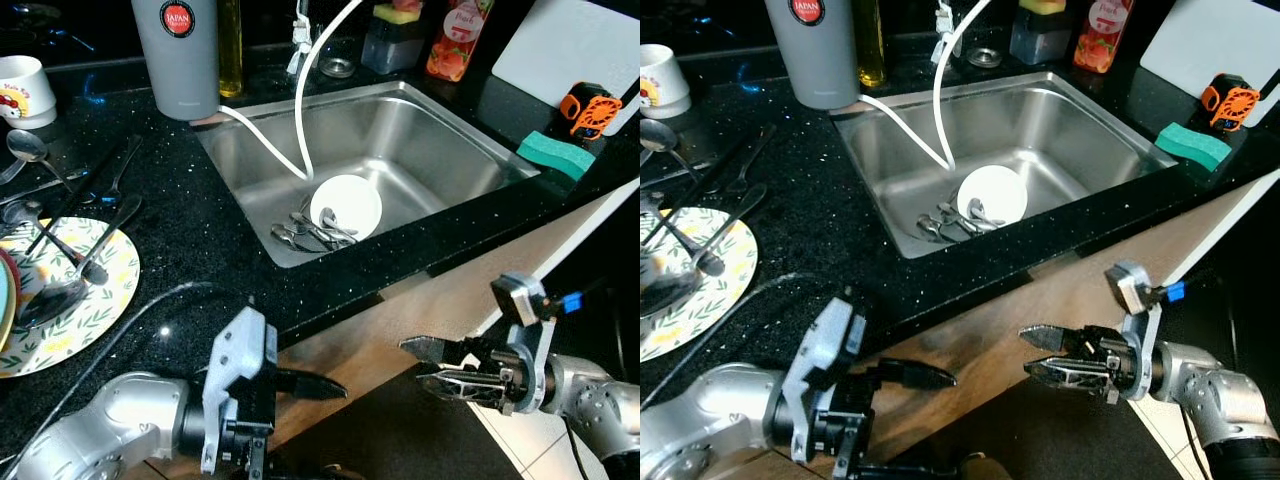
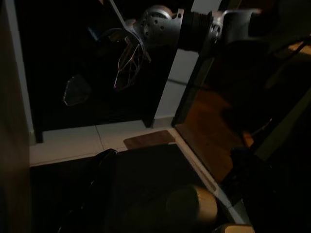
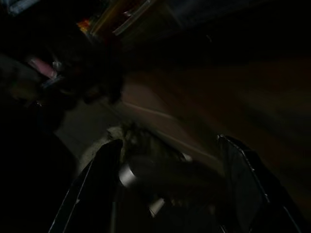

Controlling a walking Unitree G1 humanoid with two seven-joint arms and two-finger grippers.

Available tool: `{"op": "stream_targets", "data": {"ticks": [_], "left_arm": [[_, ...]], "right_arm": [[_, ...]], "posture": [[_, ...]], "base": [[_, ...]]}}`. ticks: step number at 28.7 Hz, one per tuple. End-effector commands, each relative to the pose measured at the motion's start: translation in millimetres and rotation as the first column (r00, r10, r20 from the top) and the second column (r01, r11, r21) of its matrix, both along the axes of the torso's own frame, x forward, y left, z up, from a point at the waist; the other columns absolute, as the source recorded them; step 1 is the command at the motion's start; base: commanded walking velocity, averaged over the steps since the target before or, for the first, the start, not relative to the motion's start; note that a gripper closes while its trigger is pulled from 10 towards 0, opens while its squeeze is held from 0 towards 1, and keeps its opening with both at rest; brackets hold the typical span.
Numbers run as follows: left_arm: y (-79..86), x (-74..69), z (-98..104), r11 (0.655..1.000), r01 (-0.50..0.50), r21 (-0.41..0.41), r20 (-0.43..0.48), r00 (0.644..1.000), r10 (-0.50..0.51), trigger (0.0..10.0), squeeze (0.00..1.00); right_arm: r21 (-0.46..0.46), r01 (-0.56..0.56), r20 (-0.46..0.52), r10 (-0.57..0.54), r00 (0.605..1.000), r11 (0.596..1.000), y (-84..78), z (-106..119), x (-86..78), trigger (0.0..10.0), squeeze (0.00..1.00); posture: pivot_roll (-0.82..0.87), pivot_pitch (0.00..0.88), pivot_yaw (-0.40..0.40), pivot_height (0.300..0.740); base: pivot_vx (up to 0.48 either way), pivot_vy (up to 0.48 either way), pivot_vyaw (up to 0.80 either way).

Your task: Kitchen organization

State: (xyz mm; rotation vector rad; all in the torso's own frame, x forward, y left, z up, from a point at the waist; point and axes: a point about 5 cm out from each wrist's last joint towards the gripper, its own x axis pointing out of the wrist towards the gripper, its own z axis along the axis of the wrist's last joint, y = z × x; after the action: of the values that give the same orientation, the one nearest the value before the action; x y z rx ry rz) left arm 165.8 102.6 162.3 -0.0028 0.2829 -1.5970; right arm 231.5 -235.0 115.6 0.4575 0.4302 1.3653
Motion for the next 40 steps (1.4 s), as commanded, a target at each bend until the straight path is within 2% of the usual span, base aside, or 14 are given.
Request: {"op": "stream_targets", "data": {"ticks": [1,4,6,7,11,22,31,40], "left_arm": [[2.9,0.8,-10.2,0.998,-0.015,0.056,0.0,1.0,0.015,10.0,0.0],[2.2,1.7,-10.6,0.998,-0.021,0.056,0.015,1.0,0.02,10.0,0.0],[-3.3,7.6,-7.9,0.998,-0.067,0.019,0.055,0.996,0.066,10.0,0.0],[-4.5,8.5,-7.5,0.997,-0.075,0.013,0.06,0.995,0.074,10.0,0.0],[-6.0,9.1,-7.1,0.996,-0.087,0.012,0.068,0.994,0.086,10.0,0.0],[-9.1,11.1,-4.9,0.996,-0.094,0.004,0.104,0.99,0.093,10.0,0.0],[-13.5,13.2,4.1,0.995,-0.093,-0.034,0.137,0.986,0.096,10.0,0.0],[-13.8,13.7,2.6,0.994,-0.1,-0.043,0.127,0.986,0.105,10.0,0.0]], "right_arm": [[-0.102,0.041,-0.024,-0.044,0.999,0.994,-10.9,-14.7,-2.4,10.0,0.0],[-0.127,0.051,-0.027,-0.055,0.998,0.991,-13.4,-18.7,-2.7,10.0,0.0],[-0.199,0.145,-0.034,-0.154,0.987,0.969,-24.1,-36.0,-1.0,10.0,0.0],[-0.205,0.152,-0.043,-0.164,0.985,0.967,-25.9,-39.4,-2.4,10.0,0.0],[-0.199,0.162,-0.06,-0.177,0.982,0.966,-27.5,-43.1,-4.4,10.0,0.0],[-0.201,0.167,-0.06,-0.183,0.981,0.965,-29.0,-47.5,-3.6,10.0,0.0],[-0.213,0.173,-0.055,-0.189,0.98,0.961,-28.9,-53.5,-2.3,10.0,0.0],[-0.248,0.191,-0.043,-0.208,0.977,0.95,-28.9,-58.4,-0.8,10.0,0.0]], "posture": [[0.1,0.047,-0.068,0.74],[0.1,0.047,-0.068,0.74],[0.1,0.049,-0.067,0.74],[0.1,0.049,-0.067,0.74],[0.1,0.053,-0.066,0.74],[0.1,0.054,-0.066,0.74],[0.1,0.054,-0.065,0.74],[0.09,0.056,-0.064,0.74]], "base": [[0.0,0.0,0.0],[0.0,0.0,0.0],[0.0,0.0,0.0],[0.0,0.0,0.0],[0.0,0.0,0.0],[-0.284,0.0,0.0],[-0.291,0.0,0.0],[-0.292,0.0,0.0]]}}
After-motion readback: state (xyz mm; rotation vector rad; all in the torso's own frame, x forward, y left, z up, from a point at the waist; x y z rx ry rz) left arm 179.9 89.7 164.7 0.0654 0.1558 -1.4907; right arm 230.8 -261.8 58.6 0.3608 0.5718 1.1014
